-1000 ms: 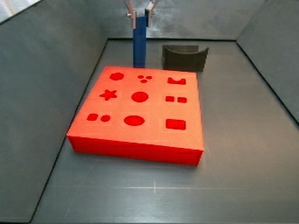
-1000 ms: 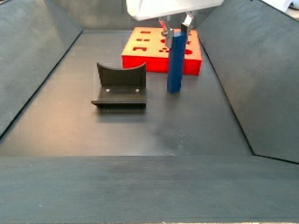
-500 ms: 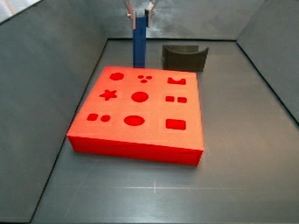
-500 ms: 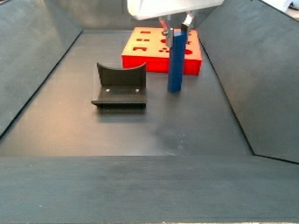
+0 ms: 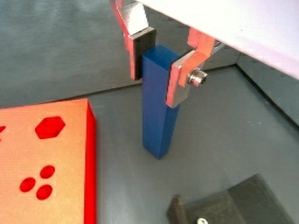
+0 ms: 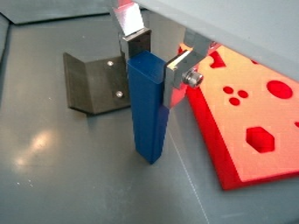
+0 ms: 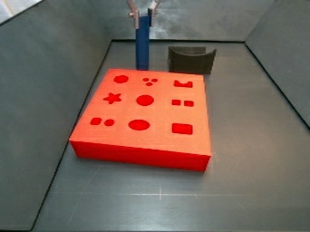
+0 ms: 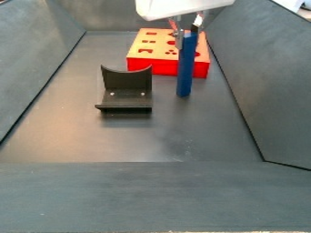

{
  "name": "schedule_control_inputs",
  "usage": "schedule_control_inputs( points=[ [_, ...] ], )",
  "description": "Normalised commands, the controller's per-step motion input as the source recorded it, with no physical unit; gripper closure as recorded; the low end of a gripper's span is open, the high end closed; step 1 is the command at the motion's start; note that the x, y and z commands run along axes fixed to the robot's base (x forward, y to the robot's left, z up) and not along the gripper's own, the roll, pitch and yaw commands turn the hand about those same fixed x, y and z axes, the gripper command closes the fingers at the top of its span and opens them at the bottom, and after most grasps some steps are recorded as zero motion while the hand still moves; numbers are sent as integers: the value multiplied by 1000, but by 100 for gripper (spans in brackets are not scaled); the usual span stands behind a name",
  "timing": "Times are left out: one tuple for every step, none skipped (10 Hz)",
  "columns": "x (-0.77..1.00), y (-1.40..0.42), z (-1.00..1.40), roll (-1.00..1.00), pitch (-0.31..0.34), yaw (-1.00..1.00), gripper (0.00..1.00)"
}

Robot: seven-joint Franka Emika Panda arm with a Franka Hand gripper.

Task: Pick up the rectangle object. Move up. Move to above the board. Insert the rectangle object.
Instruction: Pick up the rectangle object, then move up, then move to above the board.

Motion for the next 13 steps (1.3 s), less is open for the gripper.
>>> schedule_control_inputs(
  points=[
    [0,0,0,0,0,0,100],
    [0,0,833,0,0,0,100],
    [-6,-91,822,-12,6,-22,100],
    [-22,-75,723,-18,20,-14,100],
    [-9,-37,519,-29,29,2,100],
    [-2,-31,406,-35,38,5,100],
    [8,-22,174,-48,60,9,100],
    [311,-256,1000,-152,-76,143,100],
    [298,-250,1000,-141,-49,134,100],
    [270,-231,1000,-115,-13,118,100],
    [228,-197,1000,-101,23,79,100],
    [198,-174,1000,-90,42,57,100],
    [172,-153,1000,-75,59,42,100]
  ],
)
